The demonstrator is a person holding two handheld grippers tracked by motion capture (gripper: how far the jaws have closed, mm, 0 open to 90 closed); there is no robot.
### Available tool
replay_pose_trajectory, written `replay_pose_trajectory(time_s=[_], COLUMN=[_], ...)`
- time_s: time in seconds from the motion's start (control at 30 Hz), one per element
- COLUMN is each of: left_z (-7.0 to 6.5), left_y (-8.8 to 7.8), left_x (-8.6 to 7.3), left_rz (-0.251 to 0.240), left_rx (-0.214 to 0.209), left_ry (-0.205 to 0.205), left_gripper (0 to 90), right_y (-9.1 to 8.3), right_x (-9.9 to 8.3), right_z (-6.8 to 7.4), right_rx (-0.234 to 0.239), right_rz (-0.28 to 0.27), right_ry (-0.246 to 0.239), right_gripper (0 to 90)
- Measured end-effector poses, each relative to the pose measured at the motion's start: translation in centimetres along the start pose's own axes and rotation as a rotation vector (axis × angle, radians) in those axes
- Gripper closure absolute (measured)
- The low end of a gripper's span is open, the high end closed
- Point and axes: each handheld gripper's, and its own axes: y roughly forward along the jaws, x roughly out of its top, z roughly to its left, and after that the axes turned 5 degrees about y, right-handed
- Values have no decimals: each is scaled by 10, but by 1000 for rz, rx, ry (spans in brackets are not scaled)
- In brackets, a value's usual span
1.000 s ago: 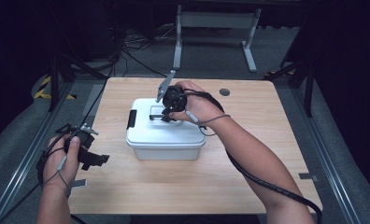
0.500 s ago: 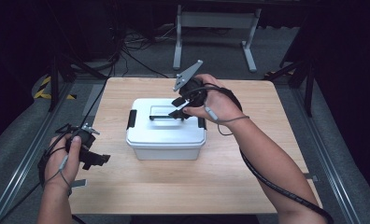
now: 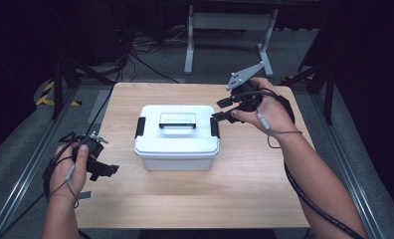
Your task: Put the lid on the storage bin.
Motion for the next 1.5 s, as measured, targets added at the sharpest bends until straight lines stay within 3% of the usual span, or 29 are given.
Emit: replay_pose_trajectory(time_s=[0.23, 0.47, 0.73, 0.97, 1.17, 1.33, 1.5], left_z=[2, 1, 3, 6, 7, 8, 7], left_y=[1, 1, 3, 7, 11, 13, 15], left_x=[1, 0, -3, -4, -2, -2, -1], left_rz=[1, 5, 7, 2, -11, -7, -2], left_rx=[4, 10, 17, 34, 41, 49, 59], left_ry=[-2, -4, -14, -30, -26, -33, -30], left_gripper=[175, 174, 176, 177, 177, 178, 179], right_y=[-26, -41, -53, -53, -43, -34, -20], right_x=[-27, -54, -77, -102, -134, -164, -190], right_z=[-13, -26, -40, -52, -63, -68, -72], right_rx=[-68, -131, -175, -220, -246, -257, -257], right_rz=[3, 18, 20, 29, 44, 13, 33], right_ry=[48, 105, 135, 129, 147, 226, 276], right_gripper=[480, 450, 421, 411, 412, 405, 403])
